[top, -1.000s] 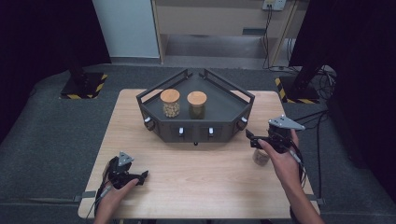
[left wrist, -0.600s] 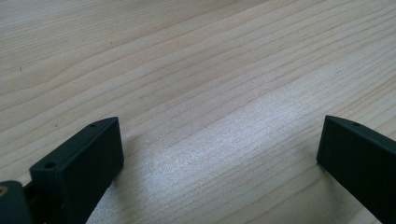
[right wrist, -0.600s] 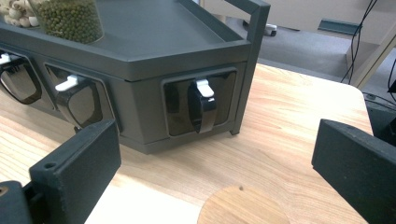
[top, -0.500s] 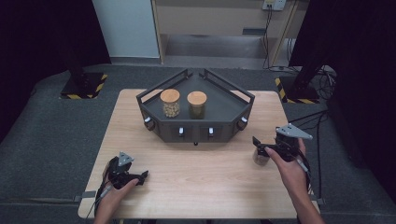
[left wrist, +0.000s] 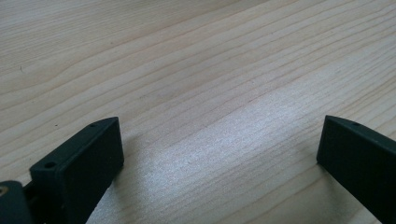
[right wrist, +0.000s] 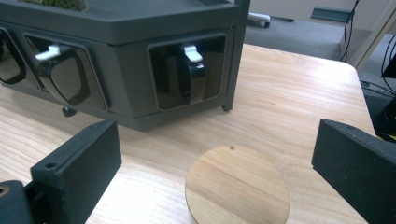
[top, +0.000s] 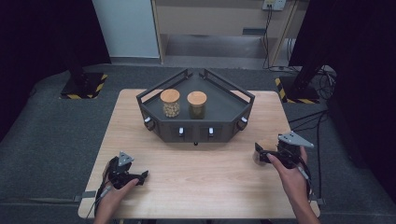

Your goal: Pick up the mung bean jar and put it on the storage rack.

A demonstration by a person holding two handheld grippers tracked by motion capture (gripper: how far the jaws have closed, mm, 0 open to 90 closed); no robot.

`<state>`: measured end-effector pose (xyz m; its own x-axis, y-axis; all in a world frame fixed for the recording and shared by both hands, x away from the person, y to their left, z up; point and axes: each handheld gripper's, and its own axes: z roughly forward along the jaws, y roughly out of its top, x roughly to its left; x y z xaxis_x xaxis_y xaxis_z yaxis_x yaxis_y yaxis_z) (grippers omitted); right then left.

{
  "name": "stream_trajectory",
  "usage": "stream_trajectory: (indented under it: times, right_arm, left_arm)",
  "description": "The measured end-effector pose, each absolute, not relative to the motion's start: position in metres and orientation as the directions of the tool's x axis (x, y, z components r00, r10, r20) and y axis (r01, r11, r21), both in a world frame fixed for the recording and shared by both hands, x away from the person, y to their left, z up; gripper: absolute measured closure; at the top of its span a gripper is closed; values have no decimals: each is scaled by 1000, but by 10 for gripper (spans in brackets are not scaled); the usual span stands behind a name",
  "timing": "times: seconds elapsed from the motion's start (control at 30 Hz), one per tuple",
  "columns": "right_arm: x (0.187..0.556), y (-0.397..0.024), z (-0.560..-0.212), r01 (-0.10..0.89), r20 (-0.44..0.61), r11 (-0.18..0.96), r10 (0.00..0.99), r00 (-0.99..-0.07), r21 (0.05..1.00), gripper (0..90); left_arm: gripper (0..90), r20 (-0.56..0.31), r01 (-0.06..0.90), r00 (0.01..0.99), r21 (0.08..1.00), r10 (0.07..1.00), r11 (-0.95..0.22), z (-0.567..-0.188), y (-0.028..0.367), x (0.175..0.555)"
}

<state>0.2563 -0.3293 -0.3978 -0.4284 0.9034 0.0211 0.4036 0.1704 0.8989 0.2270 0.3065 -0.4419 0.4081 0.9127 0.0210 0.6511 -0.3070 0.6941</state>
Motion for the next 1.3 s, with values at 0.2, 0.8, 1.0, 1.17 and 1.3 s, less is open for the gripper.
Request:
stream_trajectory:
  times: [0.2,0.8,1.0,1.17,1.3]
  right_arm:
    - [252,-332,-406,414,35,153,911,-411,897,19]
    - [246,-340,-422,427,60,132,911,-407,895,11]
    - [244,-341,-426,429,65,127,911,-406,894,13]
    - [242,-341,-430,427,59,131,913,-404,895,14]
    - [241,-341,-433,429,63,128,913,-403,894,14]
  left_arm:
    - [0,21,651,408,694,913,-307,-442,307,227]
    - [0,21,651,408,694,913,-307,-442,307,227]
    - [0,21,651,408,694,913,-307,-442,307,227]
    - [0,21,651,408,694,913,-307,-442,307,227]
    - [0,21,651,408,694,913,-307,-442,307,227]
